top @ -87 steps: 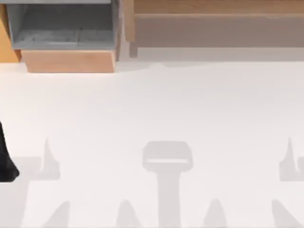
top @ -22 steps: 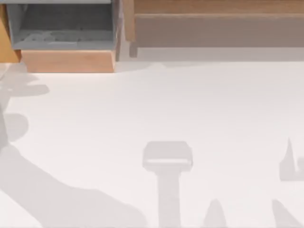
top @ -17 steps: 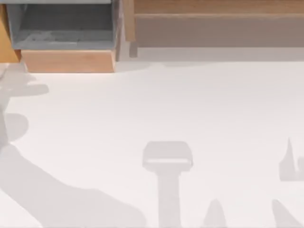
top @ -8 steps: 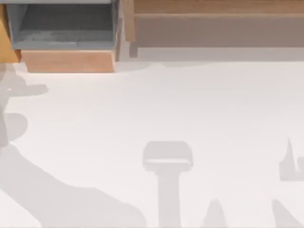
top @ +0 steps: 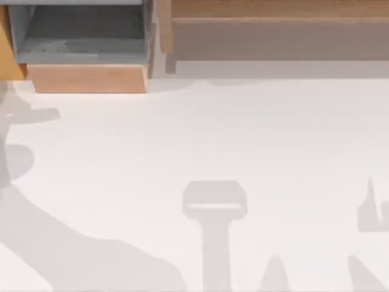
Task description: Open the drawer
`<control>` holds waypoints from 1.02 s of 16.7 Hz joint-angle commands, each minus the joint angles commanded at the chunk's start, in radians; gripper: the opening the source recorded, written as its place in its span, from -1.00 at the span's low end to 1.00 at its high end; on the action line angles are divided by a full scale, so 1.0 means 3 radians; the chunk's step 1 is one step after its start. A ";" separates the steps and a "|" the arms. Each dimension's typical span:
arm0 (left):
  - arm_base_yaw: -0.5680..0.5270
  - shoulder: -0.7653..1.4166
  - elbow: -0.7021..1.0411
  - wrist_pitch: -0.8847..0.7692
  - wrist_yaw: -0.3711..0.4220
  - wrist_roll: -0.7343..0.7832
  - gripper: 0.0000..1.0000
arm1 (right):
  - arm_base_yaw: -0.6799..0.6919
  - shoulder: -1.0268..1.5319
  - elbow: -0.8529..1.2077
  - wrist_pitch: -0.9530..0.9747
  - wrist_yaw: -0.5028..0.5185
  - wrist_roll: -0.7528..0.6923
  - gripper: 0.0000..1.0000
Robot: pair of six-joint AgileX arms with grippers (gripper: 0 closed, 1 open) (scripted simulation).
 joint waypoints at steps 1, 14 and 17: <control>0.0012 0.0029 -0.0004 -0.0030 0.0001 -0.0017 -1.00 | 0.0000 0.0000 0.0000 0.0000 0.0000 0.0000 1.00; 0.0248 -0.0394 -0.0929 0.0463 0.0232 -0.0006 -1.00 | 0.0000 0.0000 0.0000 0.0000 0.0000 0.0000 1.00; 0.0247 -0.0381 -0.0923 0.0459 0.0229 -0.0004 -1.00 | 0.0000 0.0000 0.0000 0.0000 0.0000 0.0000 1.00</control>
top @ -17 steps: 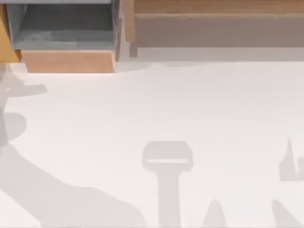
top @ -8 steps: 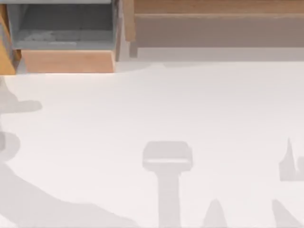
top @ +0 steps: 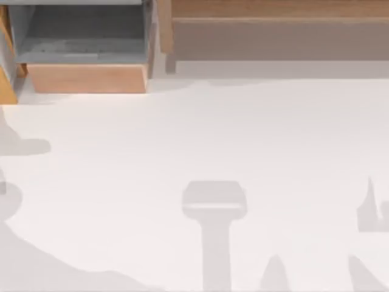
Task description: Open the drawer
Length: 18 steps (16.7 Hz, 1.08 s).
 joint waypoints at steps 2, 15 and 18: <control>0.0051 -0.0066 -0.0121 0.0083 0.0053 0.0006 -1.00 | 0.0000 0.0000 0.0000 0.0000 0.0000 0.0000 1.00; 0.0389 -0.0396 -0.0917 0.0523 0.0375 0.0023 -1.00 | 0.0000 0.0000 0.0000 0.0000 0.0000 0.0000 1.00; 0.0565 -0.0502 -0.1256 0.0687 0.0560 0.0030 -1.00 | 0.0000 0.0000 0.0000 0.0000 0.0000 0.0000 1.00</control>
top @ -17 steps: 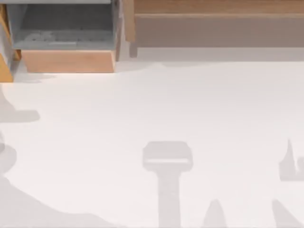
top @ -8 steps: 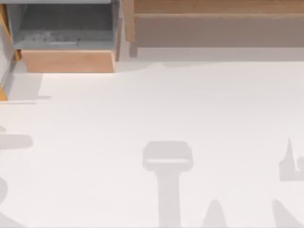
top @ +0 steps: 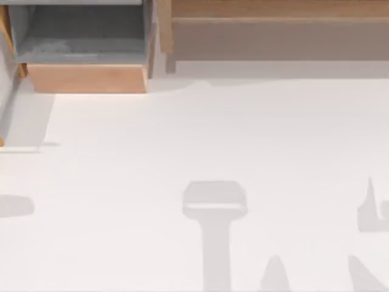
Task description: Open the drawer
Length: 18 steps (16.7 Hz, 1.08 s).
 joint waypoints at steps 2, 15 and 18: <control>0.0115 -0.0080 -0.0190 0.0111 0.0113 0.0008 -1.00 | 0.0000 0.0000 0.0000 0.0000 0.0000 0.0000 1.00; 0.0156 -0.0110 -0.0244 0.0154 0.0155 0.0012 0.21 | 0.0000 0.0000 0.0000 0.0000 0.0000 0.0000 1.00; 0.0156 -0.0110 -0.0244 0.0154 0.0155 0.0012 0.66 | 0.0000 0.0000 0.0000 0.0000 0.0000 0.0000 1.00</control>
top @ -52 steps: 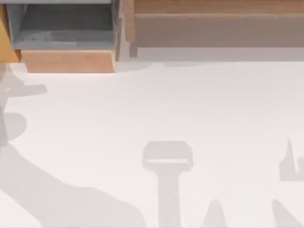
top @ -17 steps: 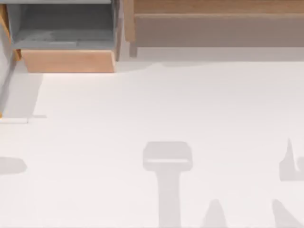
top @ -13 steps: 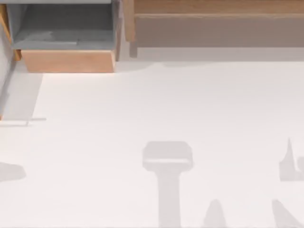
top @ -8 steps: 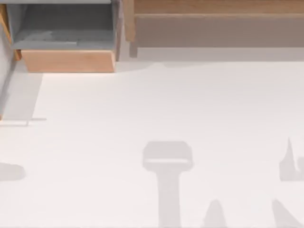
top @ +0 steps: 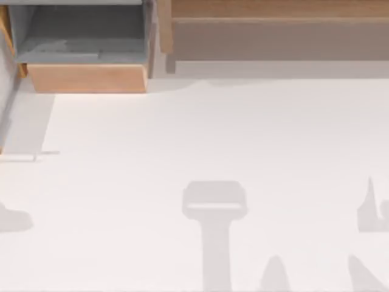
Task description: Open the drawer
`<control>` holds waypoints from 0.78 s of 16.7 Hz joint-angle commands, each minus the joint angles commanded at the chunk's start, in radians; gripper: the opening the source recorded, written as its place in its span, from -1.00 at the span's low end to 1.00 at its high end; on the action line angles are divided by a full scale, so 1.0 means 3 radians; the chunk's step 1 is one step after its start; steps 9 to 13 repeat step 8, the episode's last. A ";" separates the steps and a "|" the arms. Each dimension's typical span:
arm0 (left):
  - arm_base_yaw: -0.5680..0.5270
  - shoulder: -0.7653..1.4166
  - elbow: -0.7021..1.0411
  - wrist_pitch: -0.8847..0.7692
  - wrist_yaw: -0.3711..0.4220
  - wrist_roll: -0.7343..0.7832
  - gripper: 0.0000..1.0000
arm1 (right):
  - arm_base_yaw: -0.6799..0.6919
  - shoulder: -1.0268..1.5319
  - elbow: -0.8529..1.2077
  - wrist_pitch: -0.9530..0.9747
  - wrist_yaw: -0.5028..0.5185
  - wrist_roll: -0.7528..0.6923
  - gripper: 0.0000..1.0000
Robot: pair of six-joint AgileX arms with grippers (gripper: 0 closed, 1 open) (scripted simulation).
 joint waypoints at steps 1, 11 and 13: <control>0.0000 0.0000 0.0000 0.0000 0.0000 0.0000 0.81 | 0.0000 0.0000 0.0000 0.0000 0.0000 0.0000 1.00; 0.0000 0.0000 0.0000 0.0000 0.0000 0.0000 1.00 | 0.0000 0.0000 0.0000 0.0000 0.0000 0.0000 1.00; 0.0000 0.0000 0.0000 0.0000 0.0000 0.0000 1.00 | 0.0000 0.0000 0.0000 0.0000 0.0000 0.0000 1.00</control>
